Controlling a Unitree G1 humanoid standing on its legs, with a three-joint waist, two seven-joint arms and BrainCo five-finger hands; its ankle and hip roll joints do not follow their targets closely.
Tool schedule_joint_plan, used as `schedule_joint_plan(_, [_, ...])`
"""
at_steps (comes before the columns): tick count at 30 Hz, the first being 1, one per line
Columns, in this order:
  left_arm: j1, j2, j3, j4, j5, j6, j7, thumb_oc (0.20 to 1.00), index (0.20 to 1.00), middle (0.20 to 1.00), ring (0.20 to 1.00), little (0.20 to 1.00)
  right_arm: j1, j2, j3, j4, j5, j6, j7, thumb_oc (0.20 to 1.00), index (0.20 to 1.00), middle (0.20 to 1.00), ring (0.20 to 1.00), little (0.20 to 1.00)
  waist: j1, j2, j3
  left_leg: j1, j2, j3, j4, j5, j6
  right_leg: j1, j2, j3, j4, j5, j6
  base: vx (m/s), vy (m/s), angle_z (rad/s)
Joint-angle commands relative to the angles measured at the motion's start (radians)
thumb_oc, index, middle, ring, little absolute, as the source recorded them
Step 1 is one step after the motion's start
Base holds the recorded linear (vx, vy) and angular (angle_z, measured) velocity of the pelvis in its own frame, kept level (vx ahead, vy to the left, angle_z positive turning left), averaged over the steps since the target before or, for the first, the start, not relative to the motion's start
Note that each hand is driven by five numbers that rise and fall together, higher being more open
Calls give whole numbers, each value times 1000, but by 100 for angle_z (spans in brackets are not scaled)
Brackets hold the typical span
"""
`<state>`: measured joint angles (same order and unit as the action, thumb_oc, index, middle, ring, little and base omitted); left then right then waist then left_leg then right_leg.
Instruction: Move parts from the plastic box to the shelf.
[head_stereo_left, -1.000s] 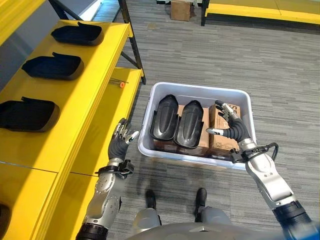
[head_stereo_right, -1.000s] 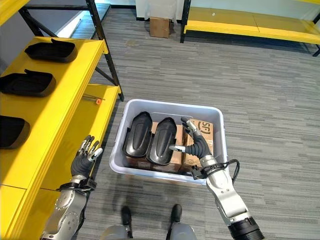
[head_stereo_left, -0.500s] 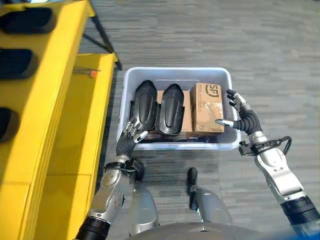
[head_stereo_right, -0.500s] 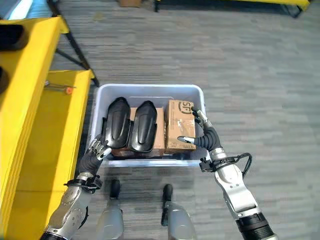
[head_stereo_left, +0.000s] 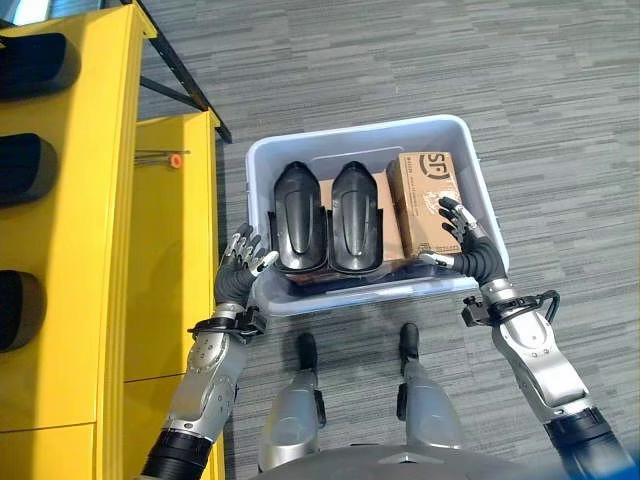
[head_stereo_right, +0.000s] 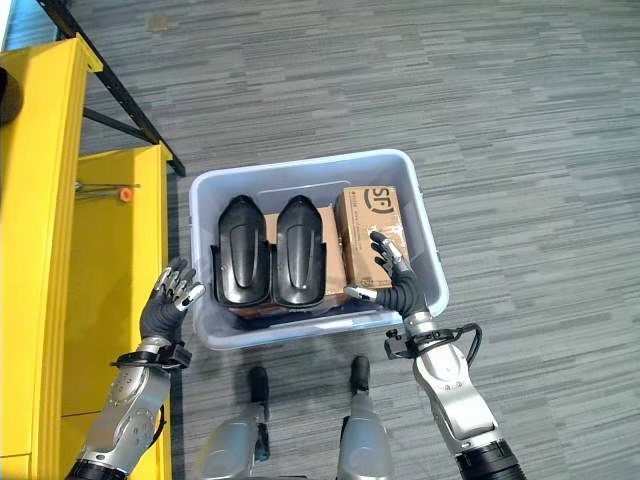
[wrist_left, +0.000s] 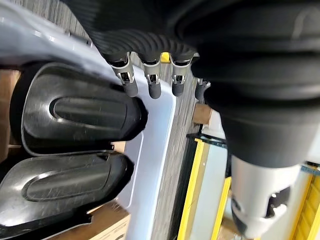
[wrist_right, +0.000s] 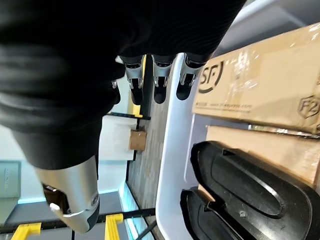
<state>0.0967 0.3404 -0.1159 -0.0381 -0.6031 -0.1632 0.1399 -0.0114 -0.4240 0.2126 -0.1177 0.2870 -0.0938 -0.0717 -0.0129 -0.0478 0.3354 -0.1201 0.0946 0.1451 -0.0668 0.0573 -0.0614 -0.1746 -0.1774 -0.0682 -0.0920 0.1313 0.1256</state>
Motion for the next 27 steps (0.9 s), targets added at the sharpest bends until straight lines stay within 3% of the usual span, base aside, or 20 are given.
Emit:
schedule_joint_plan(1, [-41, 49, 7, -78, 47, -51, 26, 1000, 1000, 1000, 1000, 1000, -81, 37, 15, 3, 67, -30, -27, 1000, 1000, 1000, 1000, 1000, 6, -36, -27, -83, 64, -25, 86, -22, -18, -9, -87, -85, 6, -6, 59, 9, -49, 0])
schedule_joint_plan(12, [-98, 30, -71, -92, 11, -51, 76, 1000, 1000, 1000, 1000, 1000, -309, 163, 109, 143, 255, -60, -171, 1000, 1000, 1000, 1000, 1000, 28, -26, 12, -112, 117, -11, 17, 33, -45, -96, -33, -80, 5, -6, 52, 8, -48, -6])
schedule_joint_plan(27, [-152, 7, -133, -106, -9, -61, 141, 1000, 1000, 1000, 1000, 1000, -479, 251, 197, 283, 298, -54, -259, 1000, 1000, 1000, 1000, 1000, 55, 5, 68, -161, 99, -24, 12, 46, -44, -140, -45, -84, 5, 6, 43, -1, -3, -1])
